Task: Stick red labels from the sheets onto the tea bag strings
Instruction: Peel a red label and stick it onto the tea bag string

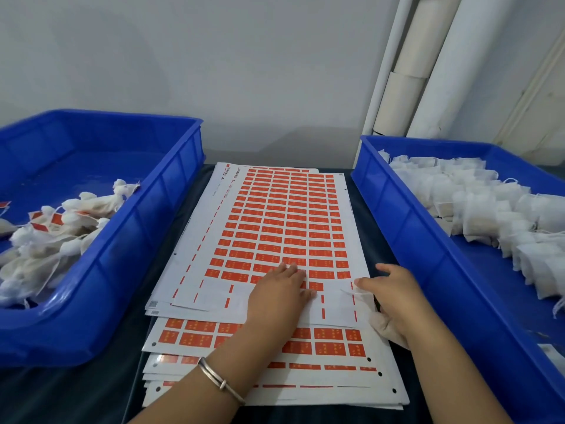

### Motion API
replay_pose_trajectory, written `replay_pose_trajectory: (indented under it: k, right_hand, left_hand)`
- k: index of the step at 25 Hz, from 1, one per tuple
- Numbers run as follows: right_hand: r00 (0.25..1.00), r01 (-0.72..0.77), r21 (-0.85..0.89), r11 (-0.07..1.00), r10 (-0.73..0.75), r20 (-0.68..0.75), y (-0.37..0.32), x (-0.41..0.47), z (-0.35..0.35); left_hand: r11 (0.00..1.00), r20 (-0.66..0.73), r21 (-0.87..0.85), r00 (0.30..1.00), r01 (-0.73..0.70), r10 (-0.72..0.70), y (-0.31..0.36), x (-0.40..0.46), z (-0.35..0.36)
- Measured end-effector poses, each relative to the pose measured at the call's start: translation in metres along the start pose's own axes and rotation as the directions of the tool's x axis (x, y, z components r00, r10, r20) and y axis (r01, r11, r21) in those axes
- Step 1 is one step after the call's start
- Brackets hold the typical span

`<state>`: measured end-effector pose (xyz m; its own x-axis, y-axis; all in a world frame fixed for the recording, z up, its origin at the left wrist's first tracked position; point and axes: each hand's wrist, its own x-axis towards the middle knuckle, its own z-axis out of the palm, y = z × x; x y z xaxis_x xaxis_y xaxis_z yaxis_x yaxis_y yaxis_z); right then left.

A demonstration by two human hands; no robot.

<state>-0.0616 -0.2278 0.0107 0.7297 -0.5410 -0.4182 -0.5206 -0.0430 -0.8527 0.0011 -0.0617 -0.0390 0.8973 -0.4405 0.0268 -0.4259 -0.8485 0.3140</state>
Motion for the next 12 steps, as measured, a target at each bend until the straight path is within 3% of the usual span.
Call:
replay_pose_trajectory:
  k: [5,9,12]
  right_hand:
    - [0.946,-0.077,0.039,0.996,0.06,0.317,-0.003,-0.002,0.004]
    - [0.945,-0.062,0.01,0.998,0.055,0.323,-0.003,0.001,0.011]
    - [0.946,-0.057,0.002,0.998,0.053,0.319,-0.005,0.002,0.005]
  left_hand:
    - [0.97,-0.077,-0.241,0.995,0.04,-0.06,0.0,-0.007,-0.001]
    - [0.89,-0.081,-0.45,0.989,0.073,-0.122,0.002,-0.011,-0.009]
    - [0.884,-0.084,-0.465,0.991,0.057,-0.108,0.005,-0.012,-0.01]
